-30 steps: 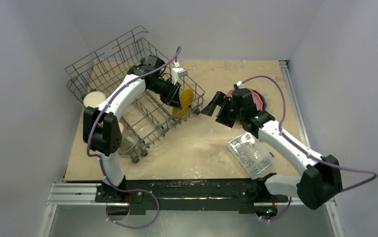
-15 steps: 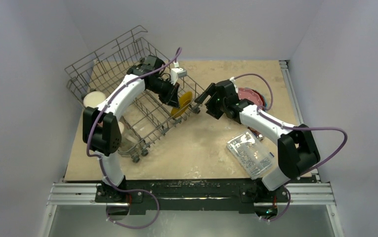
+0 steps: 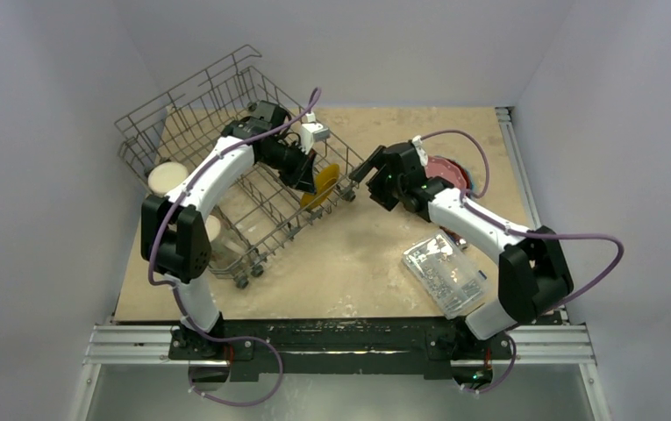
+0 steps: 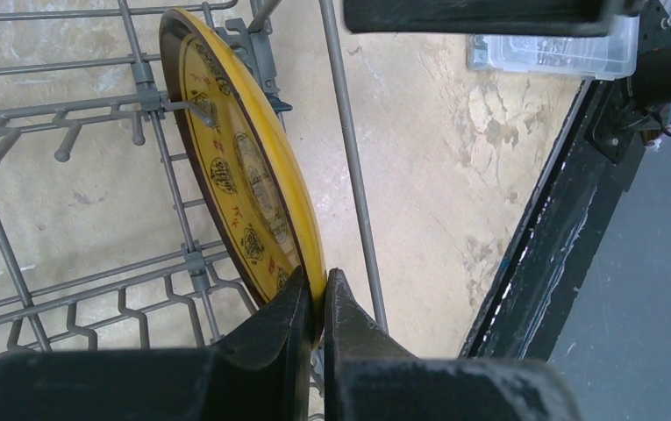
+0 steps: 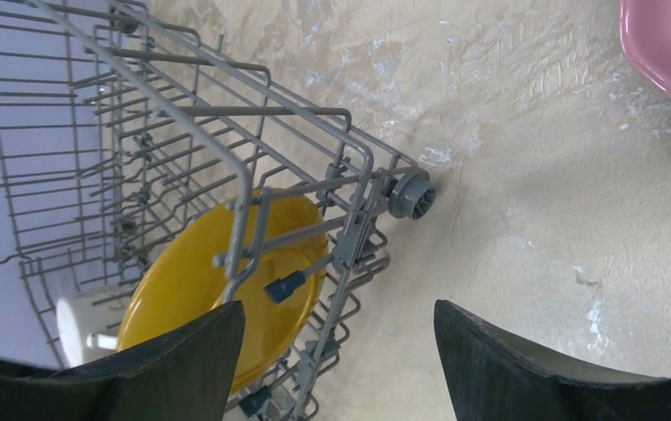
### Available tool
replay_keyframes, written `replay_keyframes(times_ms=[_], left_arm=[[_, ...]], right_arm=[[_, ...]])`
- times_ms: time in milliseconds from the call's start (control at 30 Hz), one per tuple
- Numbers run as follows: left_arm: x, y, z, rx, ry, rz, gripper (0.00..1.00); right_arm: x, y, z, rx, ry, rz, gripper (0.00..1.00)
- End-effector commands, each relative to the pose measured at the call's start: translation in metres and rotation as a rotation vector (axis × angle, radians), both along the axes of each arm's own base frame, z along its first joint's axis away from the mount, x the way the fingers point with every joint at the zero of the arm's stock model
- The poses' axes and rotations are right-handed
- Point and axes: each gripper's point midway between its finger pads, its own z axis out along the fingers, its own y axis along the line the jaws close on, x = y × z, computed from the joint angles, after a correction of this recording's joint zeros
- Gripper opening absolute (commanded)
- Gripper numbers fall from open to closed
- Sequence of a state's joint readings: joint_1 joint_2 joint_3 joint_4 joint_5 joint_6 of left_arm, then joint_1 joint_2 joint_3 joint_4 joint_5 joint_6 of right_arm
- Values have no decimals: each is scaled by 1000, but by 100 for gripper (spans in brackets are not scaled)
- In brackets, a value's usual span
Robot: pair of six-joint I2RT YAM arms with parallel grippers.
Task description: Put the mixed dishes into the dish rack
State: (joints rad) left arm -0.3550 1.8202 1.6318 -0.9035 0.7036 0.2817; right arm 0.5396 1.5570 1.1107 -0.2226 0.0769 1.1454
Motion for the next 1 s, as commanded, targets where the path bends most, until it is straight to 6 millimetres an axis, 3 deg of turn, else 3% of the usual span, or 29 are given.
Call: replay_keyframes(times_ms=[0,133,400,500,633,833,967], left_arm=[[12,13,11,48,-96,41,0],[12,10,12,45,-82,41,0],[4,16,12,61,-139,11,0],[1,19,11,68,-168,0,0],[2,20,9,71,-173,-4,0],[2,20,0,82,-158,-14,0],[0,22,-2,88,-156,-24,0]], right_arm=[[6,-14,63,59,-189,-86,80],[12,-4,64,68,-195,-55,81],[30,26,30,49,-103,-37,76],[35,21,9,5,-68,-86,67],[41,19,-7,-27,-49,-87,36],[55,5,-18,-70,-39,-33,0],[63,-2,-20,-57,-49,31,0]])
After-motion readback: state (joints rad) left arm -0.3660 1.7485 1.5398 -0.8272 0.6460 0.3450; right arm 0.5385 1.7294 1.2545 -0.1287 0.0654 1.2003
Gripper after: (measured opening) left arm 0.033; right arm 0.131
